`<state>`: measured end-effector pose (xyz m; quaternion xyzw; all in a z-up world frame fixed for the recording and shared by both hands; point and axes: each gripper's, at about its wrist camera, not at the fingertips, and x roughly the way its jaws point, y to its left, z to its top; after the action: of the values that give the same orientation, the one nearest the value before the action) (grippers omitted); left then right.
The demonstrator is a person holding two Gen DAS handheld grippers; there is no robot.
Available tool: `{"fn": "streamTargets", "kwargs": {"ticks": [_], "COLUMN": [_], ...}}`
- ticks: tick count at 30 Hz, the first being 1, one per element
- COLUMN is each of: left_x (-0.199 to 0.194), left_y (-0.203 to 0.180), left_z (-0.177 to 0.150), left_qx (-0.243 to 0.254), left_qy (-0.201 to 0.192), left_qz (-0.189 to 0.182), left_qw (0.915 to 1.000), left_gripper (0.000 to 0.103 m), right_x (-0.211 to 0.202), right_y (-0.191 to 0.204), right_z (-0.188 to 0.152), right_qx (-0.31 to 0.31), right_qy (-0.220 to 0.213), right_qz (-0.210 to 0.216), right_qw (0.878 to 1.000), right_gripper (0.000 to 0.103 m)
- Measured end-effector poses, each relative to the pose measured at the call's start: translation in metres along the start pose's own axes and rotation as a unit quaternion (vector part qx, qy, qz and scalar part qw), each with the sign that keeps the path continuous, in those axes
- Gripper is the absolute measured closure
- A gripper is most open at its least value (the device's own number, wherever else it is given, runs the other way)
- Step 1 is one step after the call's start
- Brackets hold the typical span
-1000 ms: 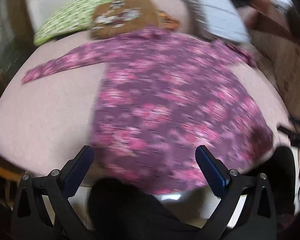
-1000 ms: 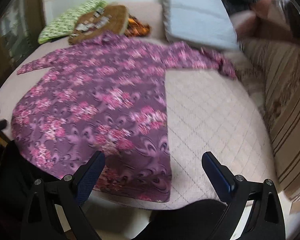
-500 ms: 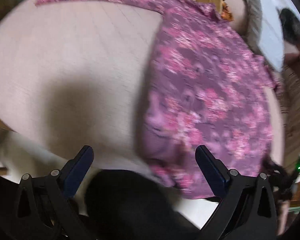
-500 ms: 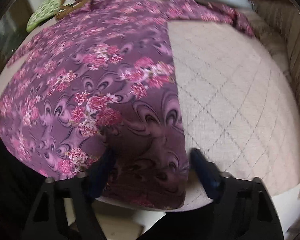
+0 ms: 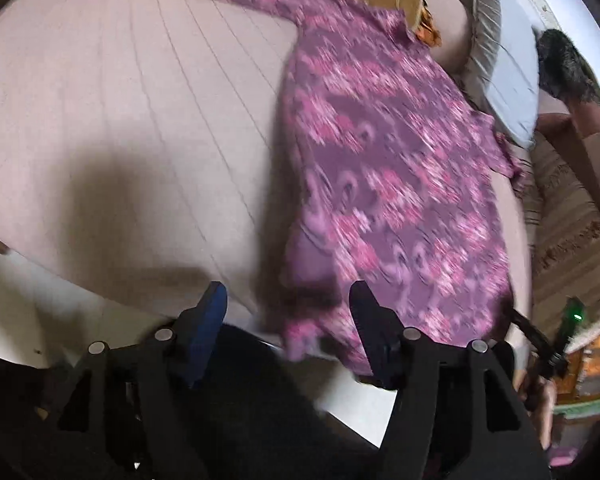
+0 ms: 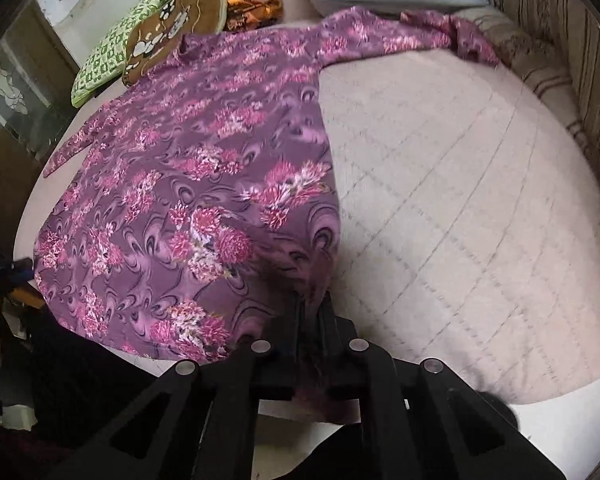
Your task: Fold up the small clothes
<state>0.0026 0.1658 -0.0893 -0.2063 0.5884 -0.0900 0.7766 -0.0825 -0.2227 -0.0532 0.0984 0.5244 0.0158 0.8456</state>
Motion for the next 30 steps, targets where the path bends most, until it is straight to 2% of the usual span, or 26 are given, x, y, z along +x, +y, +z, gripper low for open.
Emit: {"fn": "streamTargets", "kwargs": {"ticks": [1, 3, 4, 5, 7, 8, 11, 13, 15, 17, 19, 20, 21, 22, 24, 25, 26, 27, 28, 30], "left_x": [0.007, 0.015, 0.019, 0.020, 0.023, 0.021, -0.003, -0.032, -0.043, -0.032, -0.011, -0.009, -0.013, -0.021, -0.041, -0.056, -0.061, -0.067, -0.069, -0.059], "left_y": [-0.002, -0.007, -0.012, -0.014, -0.017, -0.017, -0.018, -0.018, -0.016, -0.008, 0.003, 0.006, 0.007, 0.006, -0.001, -0.013, -0.020, -0.032, -0.046, -0.066], "left_z": [-0.003, -0.009, -0.012, -0.014, -0.017, -0.017, -0.017, -0.016, -0.013, -0.009, -0.010, -0.013, -0.015, -0.016, -0.015, -0.011, -0.009, -0.004, 0.002, 0.016], "left_qx": [0.001, 0.013, 0.025, 0.032, 0.036, 0.030, 0.016, 0.009, 0.013, 0.000, -0.019, -0.023, -0.020, -0.016, -0.003, 0.016, 0.027, 0.040, 0.053, 0.072], "left_qy": [0.011, 0.024, 0.022, 0.016, 0.013, 0.008, -0.020, -0.041, -0.049, -0.016, 0.026, 0.031, 0.028, 0.016, -0.012, -0.035, -0.048, -0.065, -0.083, -0.087], "left_qz": [-0.014, -0.013, -0.009, -0.007, -0.018, -0.025, -0.050, -0.060, -0.021, 0.023, 0.054, 0.071, 0.087, 0.087, 0.075, 0.068, 0.066, 0.063, 0.051, 0.035], "left_qw": [0.9999, 0.9995, 0.9994, 0.9993, 0.9991, 0.9992, 0.9984, 0.9973, 0.9985, 0.9996, 0.9980, 0.9967, 0.9956, 0.9959, 0.9971, 0.9969, 0.9963, 0.9951, 0.9938, 0.9930], "left_gripper": [0.037, 0.037, 0.041, 0.068, 0.094, 0.095, 0.096, 0.096, 0.095, 0.094, 0.094, 0.094, 0.094, 0.094, 0.090, 0.078, 0.056, 0.046, 0.038, 0.038], "right_x": [0.002, 0.002, 0.003, 0.003, 0.004, 0.004, 0.003, -0.011, -0.023, -0.019, -0.004, 0.004, 0.010, 0.012, 0.003, -0.004, -0.015, -0.024, -0.028, -0.032], "right_y": [0.000, -0.002, -0.003, -0.005, -0.007, -0.009, -0.003, 0.001, 0.003, 0.002, 0.002, 0.003, 0.004, 0.004, -0.002, -0.005, -0.010, -0.011, -0.012, -0.012], "right_z": [-0.001, -0.003, -0.002, -0.002, -0.002, -0.004, -0.003, -0.004, -0.004, -0.004, -0.005, -0.007, -0.008, -0.008, -0.003, 0.001, 0.009, 0.015, 0.020, 0.035], "right_qx": [0.003, 0.007, 0.008, 0.009, 0.013, 0.015, 0.009, 0.012, 0.016, 0.022, 0.017, 0.012, 0.009, 0.009, 0.021, 0.027, 0.033, 0.038, 0.041, 0.045], "right_qy": [0.004, 0.006, 0.009, 0.011, 0.010, 0.008, 0.009, 0.001, -0.007, 0.006, 0.029, 0.042, 0.056, 0.063, 0.061, 0.049, 0.027, 0.006, -0.009, -0.038], "right_qz": [0.000, 0.001, 0.001, 0.000, 0.002, 0.007, 0.024, 0.071, 0.093, 0.089, 0.053, 0.038, 0.023, 0.018, 0.025, 0.025, 0.030, 0.034, 0.039, 0.052], "right_qw": [1.000, 1.000, 1.000, 1.000, 1.000, 1.000, 1.000, 0.997, 0.996, 0.996, 0.998, 0.998, 0.998, 0.998, 0.998, 0.998, 0.999, 0.999, 0.998, 0.997], "right_gripper": [0.088, 0.087, 0.085, 0.084, 0.084, 0.091, 0.097, 0.097, 0.097, 0.097, 0.097, 0.097, 0.096, 0.092, 0.090, 0.089, 0.088, 0.087, 0.086, 0.085]}}
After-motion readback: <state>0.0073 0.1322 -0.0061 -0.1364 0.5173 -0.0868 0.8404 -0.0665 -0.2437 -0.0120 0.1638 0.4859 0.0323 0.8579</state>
